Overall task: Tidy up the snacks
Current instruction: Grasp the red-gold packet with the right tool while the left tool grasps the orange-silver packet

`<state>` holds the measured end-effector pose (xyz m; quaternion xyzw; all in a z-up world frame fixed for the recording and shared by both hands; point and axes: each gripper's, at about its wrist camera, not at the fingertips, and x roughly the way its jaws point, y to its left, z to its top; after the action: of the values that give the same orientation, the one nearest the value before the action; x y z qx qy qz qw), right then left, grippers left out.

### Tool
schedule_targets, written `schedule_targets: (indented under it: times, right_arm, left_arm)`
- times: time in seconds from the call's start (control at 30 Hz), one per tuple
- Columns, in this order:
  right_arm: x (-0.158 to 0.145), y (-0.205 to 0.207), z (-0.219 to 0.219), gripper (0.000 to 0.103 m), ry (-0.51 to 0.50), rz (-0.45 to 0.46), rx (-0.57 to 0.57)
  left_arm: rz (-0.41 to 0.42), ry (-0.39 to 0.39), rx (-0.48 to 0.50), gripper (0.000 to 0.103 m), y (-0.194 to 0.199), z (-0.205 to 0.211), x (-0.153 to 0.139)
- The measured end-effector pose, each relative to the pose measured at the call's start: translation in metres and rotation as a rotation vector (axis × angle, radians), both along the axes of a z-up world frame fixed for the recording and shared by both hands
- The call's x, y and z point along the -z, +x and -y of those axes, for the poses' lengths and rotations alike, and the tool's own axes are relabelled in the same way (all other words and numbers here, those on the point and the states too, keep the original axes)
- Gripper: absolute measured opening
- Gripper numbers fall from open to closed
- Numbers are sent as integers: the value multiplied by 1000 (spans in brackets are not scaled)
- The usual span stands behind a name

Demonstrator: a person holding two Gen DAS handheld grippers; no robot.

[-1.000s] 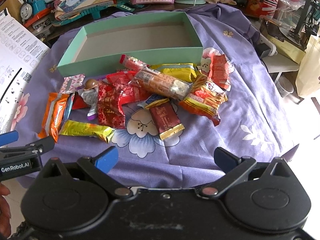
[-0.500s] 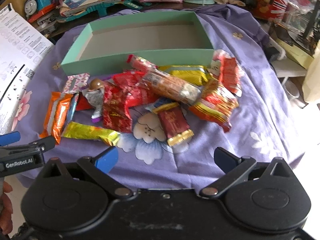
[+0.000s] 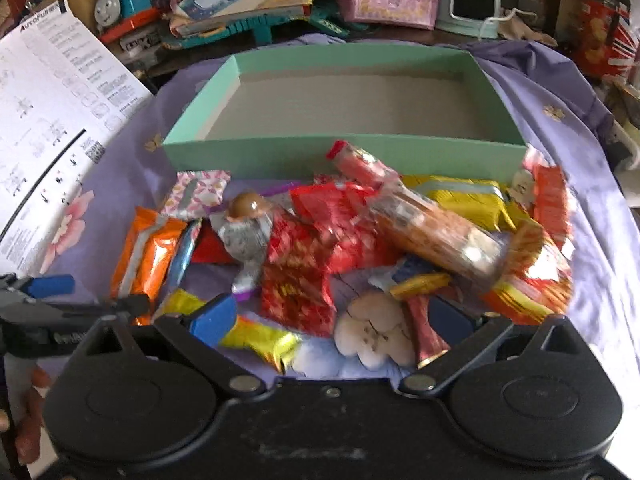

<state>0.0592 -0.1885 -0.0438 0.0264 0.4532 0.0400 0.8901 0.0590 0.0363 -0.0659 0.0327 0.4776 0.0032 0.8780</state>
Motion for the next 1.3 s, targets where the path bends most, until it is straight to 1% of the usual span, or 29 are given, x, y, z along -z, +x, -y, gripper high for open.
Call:
schedule_targets:
  times: [0.03, 0.1, 0.13, 0.2, 0.23, 0.27, 0.3, 0.33, 0.37, 0.4, 0.43, 0.47, 0.5, 0.53, 0.57, 0.6, 0.7, 0.9, 1.13, 1.3]
  right_arm:
    - [2, 3, -2, 101, -1, 7, -2]
    - [8, 9, -5, 92, 1, -2, -2]
    - [11, 12, -5, 90, 8, -7, 4]
    - [15, 18, -4, 82, 23, -14, 21]
    - [18, 21, -3, 80, 31, -17, 29]
    - [20, 24, -2, 76, 34, -21, 35]
    - [22, 27, -2, 70, 40, -26, 40]
    - [24, 29, -1, 66, 49, -33, 40]
    - [27, 31, -1, 56, 65, -42, 37]
    - [29, 32, -1, 44, 80, -51, 32]
    - [32, 34, 0, 38, 98, -59, 27]
    - [34, 34, 2, 33, 113, -65, 26]
    - [35, 34, 3, 31, 114, -65, 33]
    - [36, 34, 5, 30, 119, -63, 33]
    - [35, 34, 6, 29, 124, -63, 32]
    - [34, 33, 8, 28, 128, -62, 33]
    - [29, 31, 10, 26, 132, -49, 23]
    - [18, 24, 16, 24, 172, -45, 0]
    - [3, 15, 18, 24, 210, -37, -20]
    - [-18, 21, 21, 24, 224, 2, -38]
  left_arm:
    - [-2, -1, 4, 103, 3, 1, 3]
    - [-6, -2, 5, 103, 7, 3, 7]
    - [-7, -3, 3, 103, 9, 4, 9]
    - [-8, -3, 0, 102, 12, 5, 12]
    - [-8, -1, -2, 100, 14, 6, 13]
    - [-9, 1, -2, 97, 15, 6, 14]
    - [-11, 3, -3, 92, 17, 7, 15]
    - [-14, 2, -4, 91, 19, 7, 16]
    - [-16, -3, -3, 88, 20, 7, 17]
    - [-17, -11, 1, 80, 21, 8, 18]
    - [-19, -15, 4, 75, 21, 8, 18]
    - [-23, -19, 8, 63, 22, 9, 19]
    - [-24, -27, 12, 58, 22, 10, 19]
    - [-22, -27, 12, 57, 22, 12, 18]
    - [-14, -18, 13, 53, 21, 13, 18]
    - [-8, -10, 14, 52, 20, 14, 17]
    - [-9, -20, 6, 52, 18, 12, 15]
    - [37, -18, 26, 51, 6, 12, -3]
    - [56, -55, 42, 51, -7, 12, -22]
    - [79, -70, 57, 51, 1, 11, -42]
